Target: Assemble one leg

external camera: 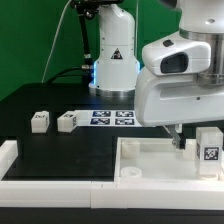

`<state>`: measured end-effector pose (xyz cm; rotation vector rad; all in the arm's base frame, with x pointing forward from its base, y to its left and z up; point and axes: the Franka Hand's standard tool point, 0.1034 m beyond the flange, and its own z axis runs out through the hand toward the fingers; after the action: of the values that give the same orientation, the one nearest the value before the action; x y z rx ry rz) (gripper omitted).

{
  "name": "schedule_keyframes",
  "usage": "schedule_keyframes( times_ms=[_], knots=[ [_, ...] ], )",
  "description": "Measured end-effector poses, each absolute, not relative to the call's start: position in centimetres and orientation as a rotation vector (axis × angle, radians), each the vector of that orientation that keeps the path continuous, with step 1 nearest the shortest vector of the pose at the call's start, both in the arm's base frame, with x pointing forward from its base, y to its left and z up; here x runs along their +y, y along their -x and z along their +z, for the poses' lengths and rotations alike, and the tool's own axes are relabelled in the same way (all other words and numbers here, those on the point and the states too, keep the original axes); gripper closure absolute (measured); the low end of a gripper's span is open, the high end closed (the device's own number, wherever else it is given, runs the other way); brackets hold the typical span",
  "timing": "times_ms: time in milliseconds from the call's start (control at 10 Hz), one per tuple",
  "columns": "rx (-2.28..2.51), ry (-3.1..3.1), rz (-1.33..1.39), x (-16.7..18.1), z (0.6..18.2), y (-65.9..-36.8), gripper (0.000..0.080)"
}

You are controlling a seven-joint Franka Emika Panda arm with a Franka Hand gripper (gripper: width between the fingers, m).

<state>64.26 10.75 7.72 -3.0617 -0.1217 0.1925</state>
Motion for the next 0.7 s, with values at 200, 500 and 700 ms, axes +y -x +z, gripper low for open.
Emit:
schedule_keyframes(
  times_ms=[200,500,700],
  knots=[
    [-0.125,3.052,0.212,10.04,7.60,-64.08,0.0272],
    [-0.119,3.050,0.212,10.13,7.60,-64.07,0.0509],
    [-0.089,3.052,0.213,10.16,7.60,-64.07,0.0508]
  ],
)
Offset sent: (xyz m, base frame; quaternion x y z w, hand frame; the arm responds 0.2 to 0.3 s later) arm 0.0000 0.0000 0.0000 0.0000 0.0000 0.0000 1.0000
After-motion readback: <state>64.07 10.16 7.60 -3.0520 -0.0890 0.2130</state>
